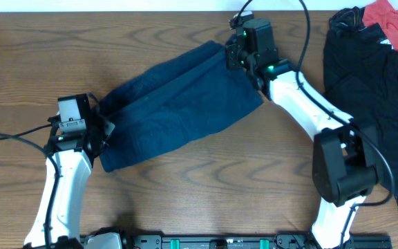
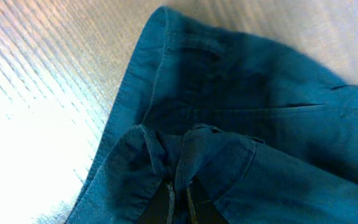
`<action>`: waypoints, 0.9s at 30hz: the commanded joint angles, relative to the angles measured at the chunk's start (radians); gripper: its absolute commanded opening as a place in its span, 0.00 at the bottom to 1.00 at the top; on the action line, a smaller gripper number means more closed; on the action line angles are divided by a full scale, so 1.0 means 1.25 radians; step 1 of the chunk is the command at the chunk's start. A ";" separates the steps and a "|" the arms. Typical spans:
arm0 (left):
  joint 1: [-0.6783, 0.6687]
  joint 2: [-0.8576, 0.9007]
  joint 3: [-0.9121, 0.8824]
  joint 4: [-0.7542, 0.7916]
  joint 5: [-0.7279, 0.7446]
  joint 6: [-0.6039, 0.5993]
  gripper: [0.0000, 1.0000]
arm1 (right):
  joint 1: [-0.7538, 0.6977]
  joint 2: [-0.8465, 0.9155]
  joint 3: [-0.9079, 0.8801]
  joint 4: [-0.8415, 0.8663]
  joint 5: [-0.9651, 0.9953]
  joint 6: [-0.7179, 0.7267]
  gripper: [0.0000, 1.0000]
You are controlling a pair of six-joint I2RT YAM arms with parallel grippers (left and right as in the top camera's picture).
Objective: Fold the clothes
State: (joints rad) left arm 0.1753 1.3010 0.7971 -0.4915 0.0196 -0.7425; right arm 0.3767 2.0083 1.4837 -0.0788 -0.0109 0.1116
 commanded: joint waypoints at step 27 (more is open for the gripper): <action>0.020 0.046 -0.003 -0.018 -0.202 -0.110 0.06 | 0.046 0.150 0.012 0.417 0.052 -0.028 0.01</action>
State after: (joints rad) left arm 0.1768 1.3373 0.7971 -0.4961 -0.1196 -0.8391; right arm 0.4370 2.1727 1.4834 0.3801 -0.0292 0.0975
